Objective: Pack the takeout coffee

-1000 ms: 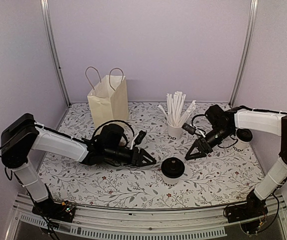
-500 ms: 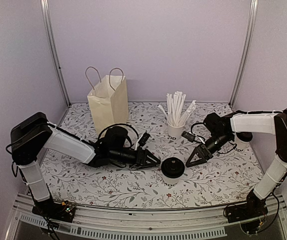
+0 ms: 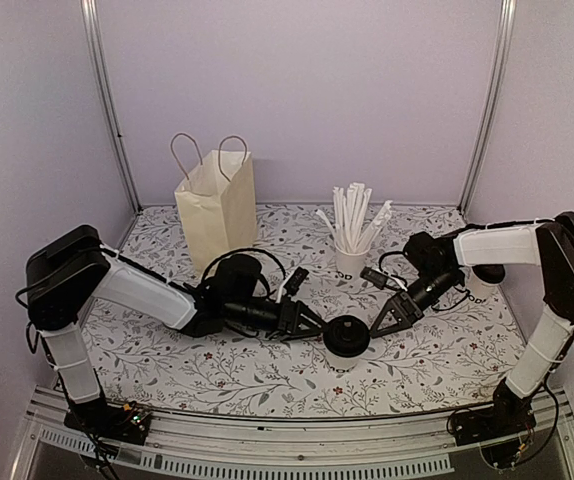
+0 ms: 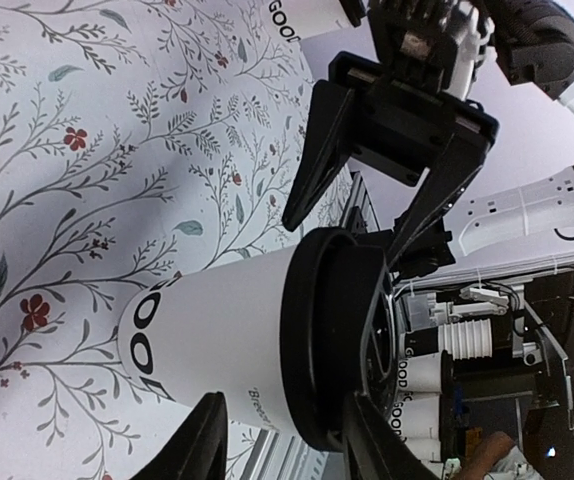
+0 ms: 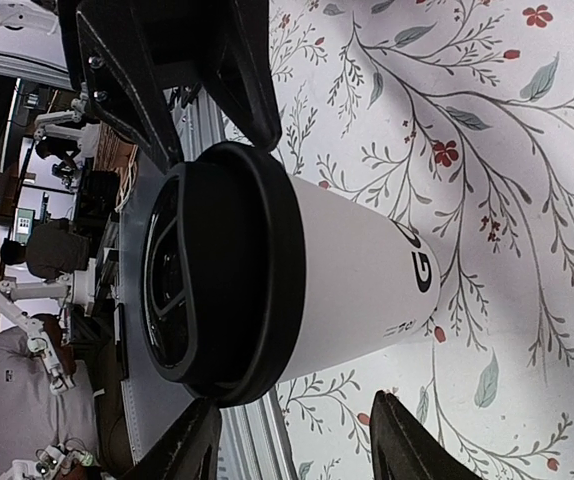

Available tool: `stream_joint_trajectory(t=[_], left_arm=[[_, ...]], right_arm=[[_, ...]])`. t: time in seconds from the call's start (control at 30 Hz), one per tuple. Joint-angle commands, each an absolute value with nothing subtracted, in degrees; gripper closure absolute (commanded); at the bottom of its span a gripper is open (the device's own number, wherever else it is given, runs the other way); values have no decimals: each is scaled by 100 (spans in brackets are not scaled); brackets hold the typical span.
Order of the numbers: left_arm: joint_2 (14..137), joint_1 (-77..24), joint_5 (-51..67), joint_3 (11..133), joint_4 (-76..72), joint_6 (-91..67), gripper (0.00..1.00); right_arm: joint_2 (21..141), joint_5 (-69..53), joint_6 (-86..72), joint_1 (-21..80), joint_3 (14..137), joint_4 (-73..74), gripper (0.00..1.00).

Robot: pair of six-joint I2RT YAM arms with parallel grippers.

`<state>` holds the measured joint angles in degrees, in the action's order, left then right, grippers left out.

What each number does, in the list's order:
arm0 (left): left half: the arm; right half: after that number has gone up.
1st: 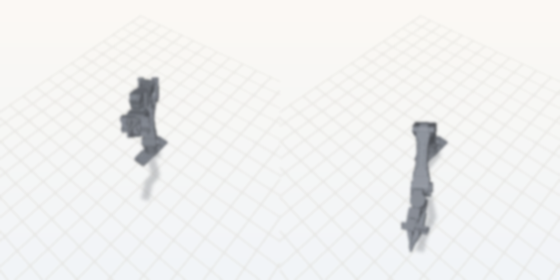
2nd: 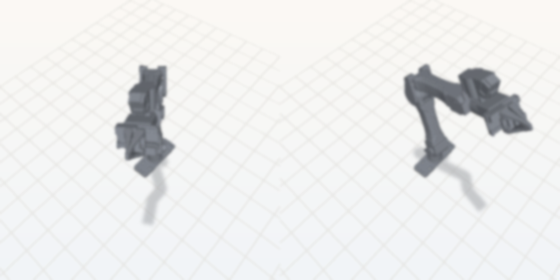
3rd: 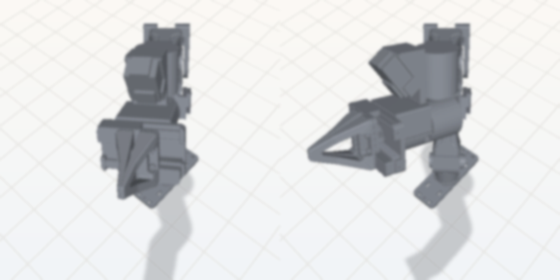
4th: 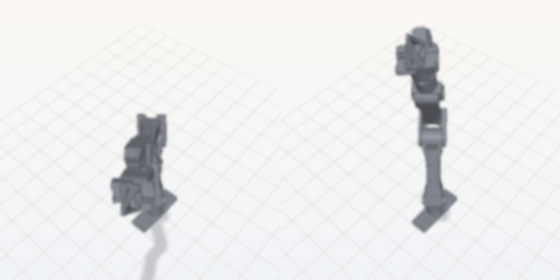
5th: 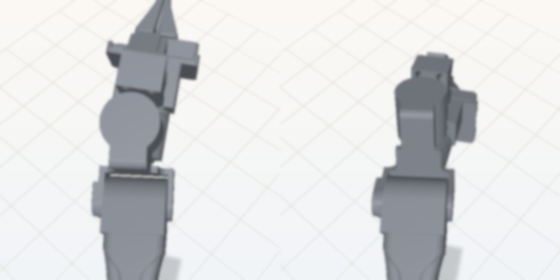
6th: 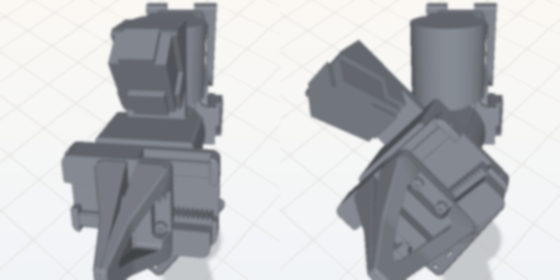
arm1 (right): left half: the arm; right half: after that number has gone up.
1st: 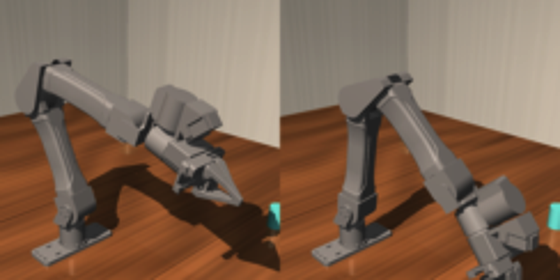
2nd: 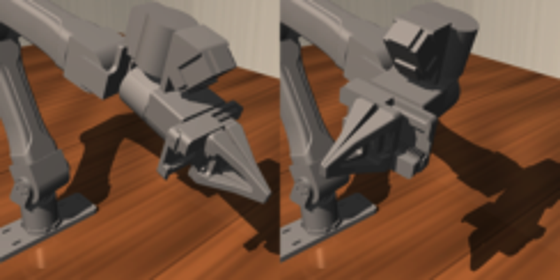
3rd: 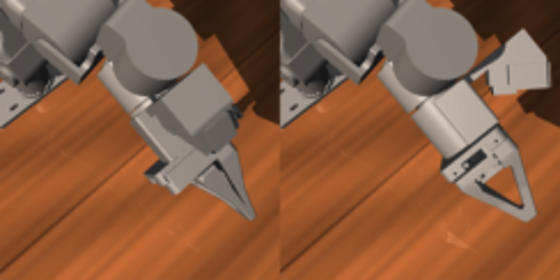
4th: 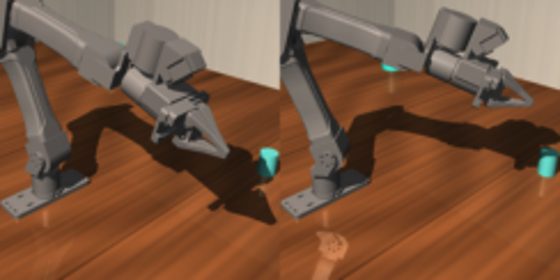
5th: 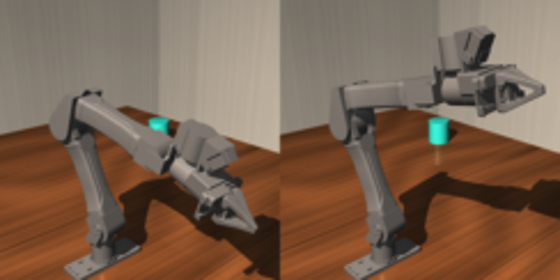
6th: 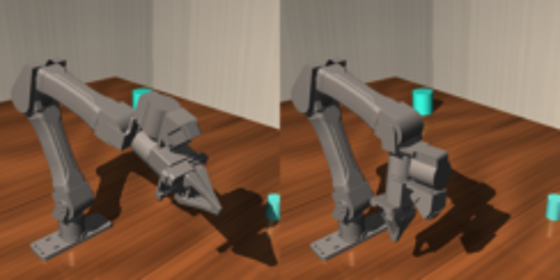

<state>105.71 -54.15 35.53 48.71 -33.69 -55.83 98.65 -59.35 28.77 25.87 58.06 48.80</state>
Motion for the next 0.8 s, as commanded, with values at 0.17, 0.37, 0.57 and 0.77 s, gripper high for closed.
stream_joint_trajectory(t=[0.17, 0.37, 0.57, 0.77], left_arm=[[10875, -5539, 3572, 4866, -3227, -5476, 60], [11087, -5528, 3538, 4820, -3149, -5472, 64], [11237, -5513, 3356, 4878, -2670, -5211, 69], [11511, -5459, 3391, 4882, -2610, -5129, 71]], right_arm=[[10233, -6188, 2914, 2656, 5968, 4942, 45], [10584, -6318, 2931, 2663, 6111, 5048, 44], [10881, -5517, 2491, 2715, 5981, 4612, 47], [11096, -4133, 1770, 2717, 5865, 4370, 64]])
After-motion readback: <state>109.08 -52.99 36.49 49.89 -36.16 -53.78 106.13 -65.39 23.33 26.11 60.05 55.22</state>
